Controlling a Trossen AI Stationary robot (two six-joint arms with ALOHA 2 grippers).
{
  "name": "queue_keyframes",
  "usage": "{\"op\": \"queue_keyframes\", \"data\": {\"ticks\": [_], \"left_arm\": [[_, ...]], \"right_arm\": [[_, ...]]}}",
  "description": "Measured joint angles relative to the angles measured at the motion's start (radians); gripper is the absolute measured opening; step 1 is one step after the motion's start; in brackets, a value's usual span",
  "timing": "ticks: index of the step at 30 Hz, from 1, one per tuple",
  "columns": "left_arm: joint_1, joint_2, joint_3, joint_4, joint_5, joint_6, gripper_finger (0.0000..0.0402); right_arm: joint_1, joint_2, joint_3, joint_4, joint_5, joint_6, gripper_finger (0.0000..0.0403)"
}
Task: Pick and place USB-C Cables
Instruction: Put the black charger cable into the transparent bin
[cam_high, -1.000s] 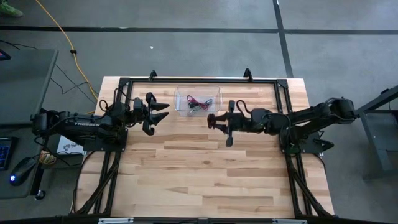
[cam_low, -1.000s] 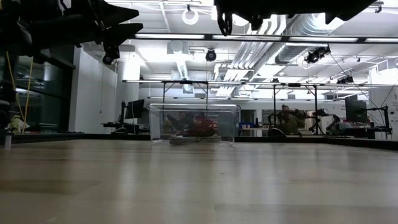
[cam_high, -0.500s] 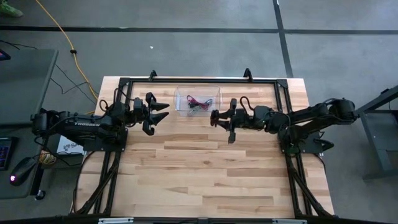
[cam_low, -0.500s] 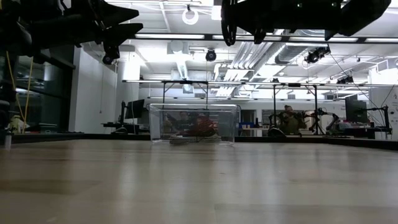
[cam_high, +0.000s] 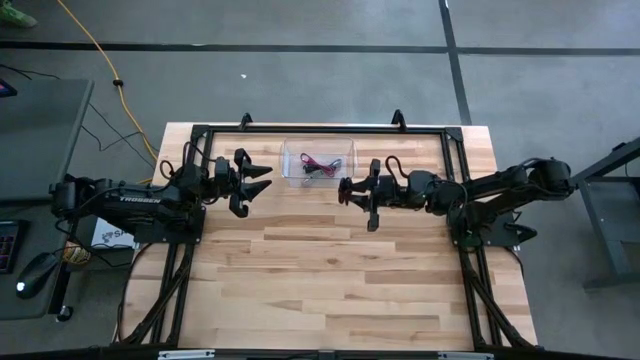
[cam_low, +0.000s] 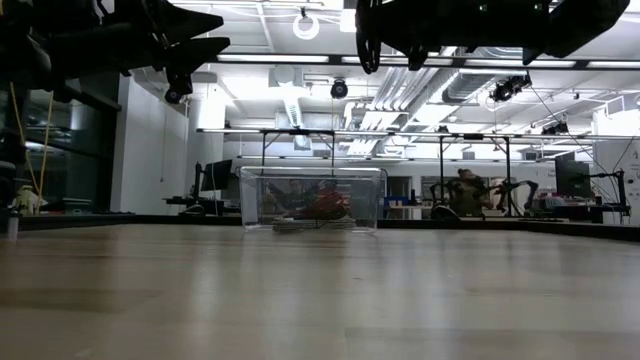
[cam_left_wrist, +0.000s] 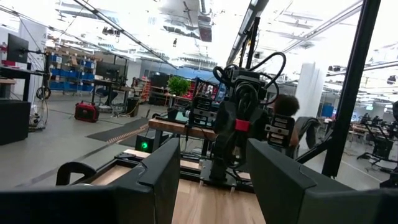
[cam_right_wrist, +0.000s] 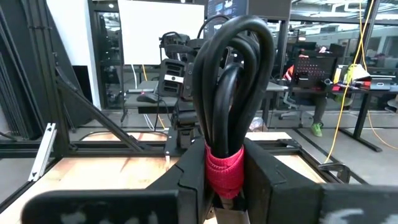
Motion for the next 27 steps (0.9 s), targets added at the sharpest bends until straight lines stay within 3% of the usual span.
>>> {"op": "queue_keyframes", "data": {"ticks": [27], "left_arm": [[0.000,0.000,0.000,0.000,0.000,0.000,0.0165]], "right_arm": [[0.000,0.000,0.000,-0.009,-0.036,0.000,0.0055]]}}
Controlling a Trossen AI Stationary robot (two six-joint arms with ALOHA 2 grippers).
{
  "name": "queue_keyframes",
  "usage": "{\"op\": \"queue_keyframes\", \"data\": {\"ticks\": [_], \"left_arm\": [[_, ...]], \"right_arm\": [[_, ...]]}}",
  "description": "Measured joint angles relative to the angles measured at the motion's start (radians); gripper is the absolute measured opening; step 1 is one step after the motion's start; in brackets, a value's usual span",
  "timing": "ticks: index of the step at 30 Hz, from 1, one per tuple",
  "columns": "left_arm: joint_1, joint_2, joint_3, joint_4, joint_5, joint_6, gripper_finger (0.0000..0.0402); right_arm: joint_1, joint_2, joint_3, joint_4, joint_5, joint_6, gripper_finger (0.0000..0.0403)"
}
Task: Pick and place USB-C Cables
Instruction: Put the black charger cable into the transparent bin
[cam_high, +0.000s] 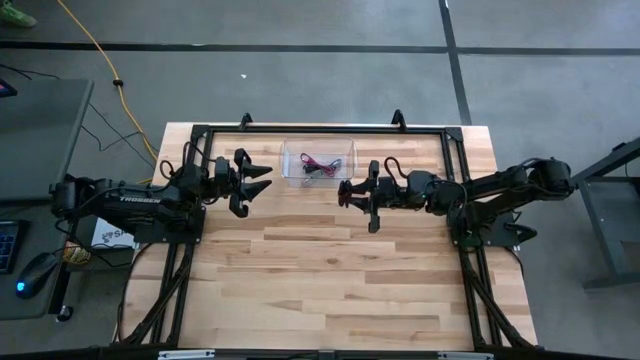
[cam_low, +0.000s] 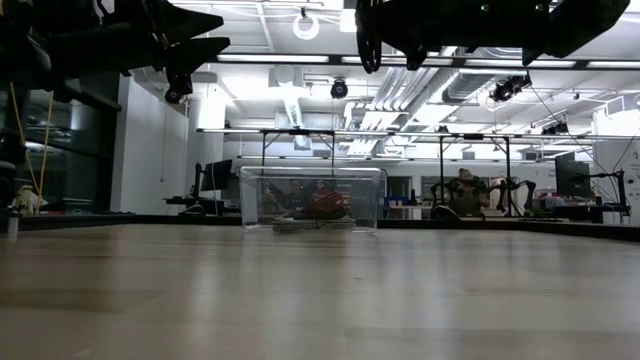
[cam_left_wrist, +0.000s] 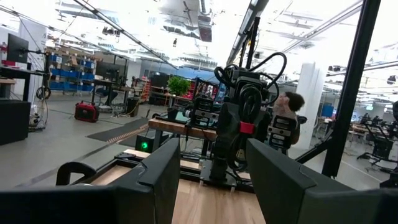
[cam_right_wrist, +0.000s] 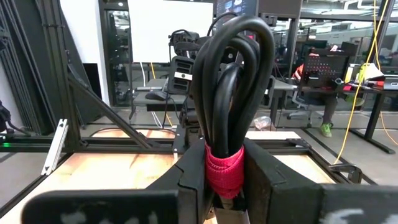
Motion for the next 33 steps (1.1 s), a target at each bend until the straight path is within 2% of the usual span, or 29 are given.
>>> {"op": "queue_keyframes", "data": {"ticks": [24,29,33], "left_arm": [[0.000,0.000,0.000,0.000,0.000,0.000,0.0165],[0.000,0.000,0.000,0.001,0.000,0.000,0.0165],[0.000,0.000,0.000,0.000,0.000,0.000,0.0165]], "right_arm": [[0.000,0.000,0.000,0.020,0.019,0.000,0.0055],[-0.007,0.041,0.107,-0.057,0.124,-0.043,0.0055],[-0.053,0.095,0.255,-0.227,0.133,-0.055,0.0055]]}}
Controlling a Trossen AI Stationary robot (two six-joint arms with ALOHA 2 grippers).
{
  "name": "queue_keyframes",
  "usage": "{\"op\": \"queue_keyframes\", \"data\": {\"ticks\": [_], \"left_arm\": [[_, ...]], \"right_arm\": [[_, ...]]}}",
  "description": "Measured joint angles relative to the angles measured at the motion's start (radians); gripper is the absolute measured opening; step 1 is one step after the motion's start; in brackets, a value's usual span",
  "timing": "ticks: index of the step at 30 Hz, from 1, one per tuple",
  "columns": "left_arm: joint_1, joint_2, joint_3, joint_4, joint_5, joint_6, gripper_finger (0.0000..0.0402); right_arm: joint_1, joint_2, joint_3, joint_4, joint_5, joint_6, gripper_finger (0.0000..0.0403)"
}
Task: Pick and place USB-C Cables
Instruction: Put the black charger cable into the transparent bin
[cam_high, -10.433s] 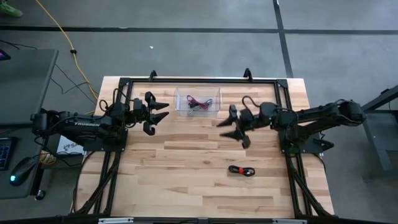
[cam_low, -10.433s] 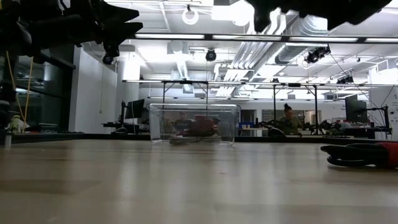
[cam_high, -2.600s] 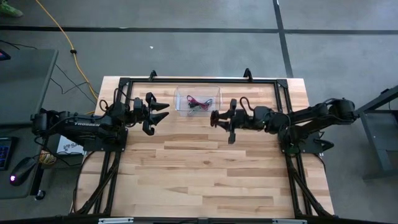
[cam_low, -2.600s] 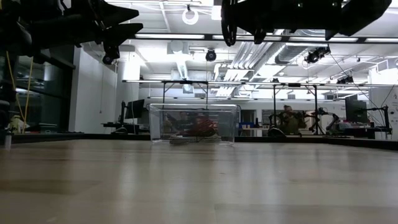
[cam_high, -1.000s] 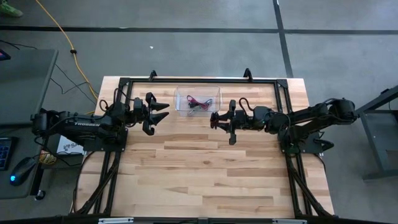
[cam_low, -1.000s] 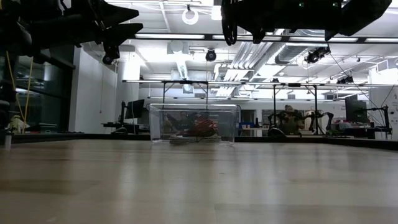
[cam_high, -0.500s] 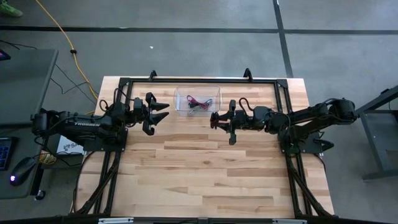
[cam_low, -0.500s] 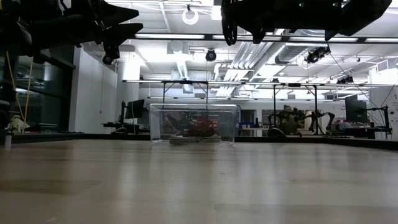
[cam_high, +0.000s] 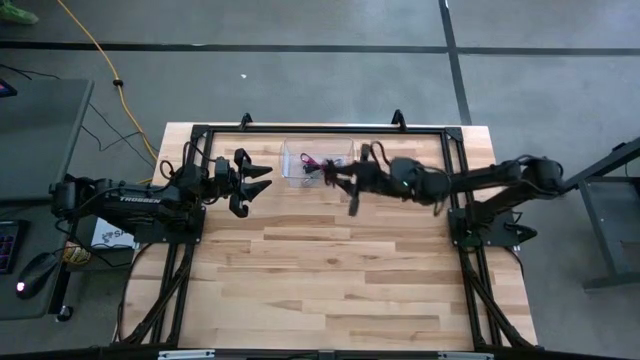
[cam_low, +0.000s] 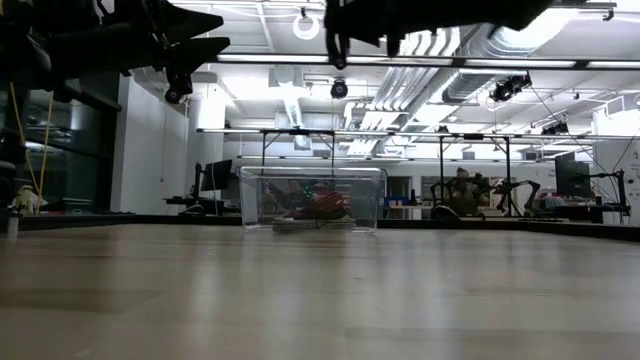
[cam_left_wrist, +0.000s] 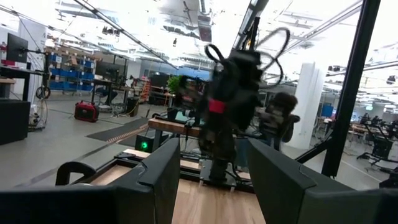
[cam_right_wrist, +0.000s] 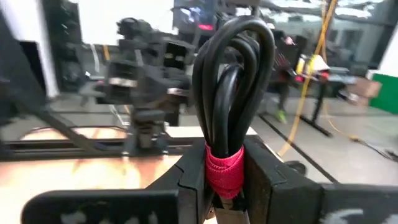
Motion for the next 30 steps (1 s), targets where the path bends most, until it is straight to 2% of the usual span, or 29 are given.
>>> {"op": "queue_keyframes", "data": {"ticks": [7,14,19,30], "left_arm": [[0.000,0.000,0.000,0.000,0.001,0.000,0.0165],[0.000,0.000,0.000,0.000,0.001,0.000,0.0165],[0.000,0.000,0.000,0.000,0.001,0.000,0.0165],[0.000,0.000,0.000,0.000,0.001,0.000,0.0165]], "right_arm": [[-0.107,0.119,0.336,-0.415,0.001,0.047,0.0055],[-0.188,0.271,0.582,-0.677,0.001,0.077,0.0055],[-0.227,0.367,0.655,-0.725,-0.001,0.079,0.0055],[-0.299,0.512,0.658,-0.843,-0.036,0.106,0.0055]]}}
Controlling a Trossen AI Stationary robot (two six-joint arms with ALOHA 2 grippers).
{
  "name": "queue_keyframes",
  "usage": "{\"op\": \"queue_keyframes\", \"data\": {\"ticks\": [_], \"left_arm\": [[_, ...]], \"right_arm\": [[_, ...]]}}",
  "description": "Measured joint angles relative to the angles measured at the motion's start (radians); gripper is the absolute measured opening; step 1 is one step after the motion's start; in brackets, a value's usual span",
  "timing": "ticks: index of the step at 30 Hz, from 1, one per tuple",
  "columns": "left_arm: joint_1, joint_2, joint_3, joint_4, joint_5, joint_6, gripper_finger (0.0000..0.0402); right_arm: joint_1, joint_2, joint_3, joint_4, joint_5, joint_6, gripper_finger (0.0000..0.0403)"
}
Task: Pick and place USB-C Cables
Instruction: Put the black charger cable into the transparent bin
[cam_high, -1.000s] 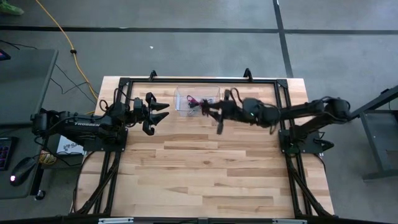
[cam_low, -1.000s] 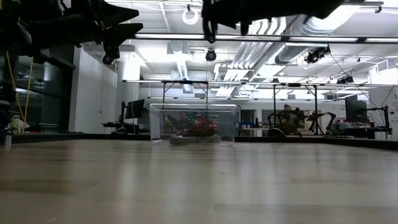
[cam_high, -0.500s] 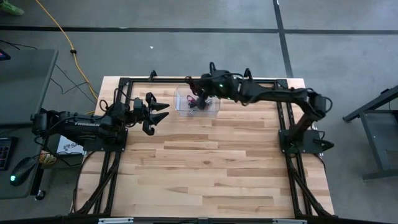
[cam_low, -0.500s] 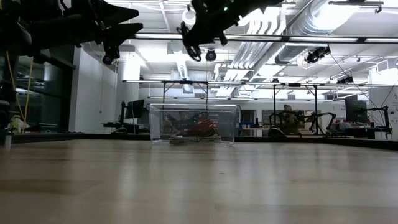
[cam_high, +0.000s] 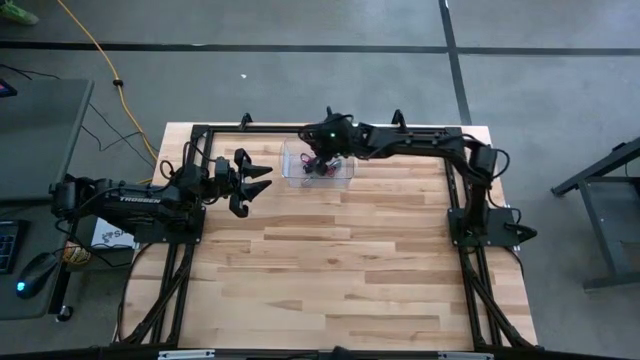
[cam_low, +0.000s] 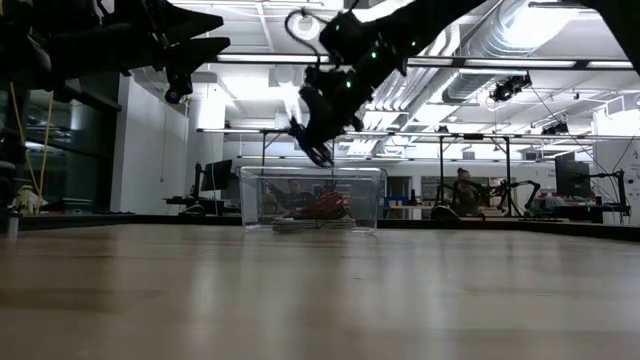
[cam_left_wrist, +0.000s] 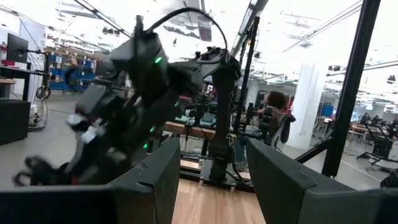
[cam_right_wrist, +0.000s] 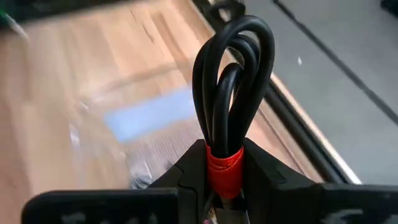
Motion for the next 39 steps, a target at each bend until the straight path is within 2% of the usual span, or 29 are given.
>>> {"op": "queue_keyframes", "data": {"ticks": [8,24,39], "left_arm": [[0.000,0.000,0.000,0.001,0.000,0.000,0.0165],[0.000,0.000,0.000,0.000,0.000,-0.001,0.0165],[0.000,0.000,0.000,0.000,0.000,-0.002,0.0165]], "right_arm": [[-0.020,0.068,0.000,-0.075,-0.002,0.021,0.0055],[-0.021,0.177,0.000,-0.100,-0.028,0.030,0.0055],[-0.029,0.191,0.002,-0.098,-0.051,0.047,0.0055]]}}
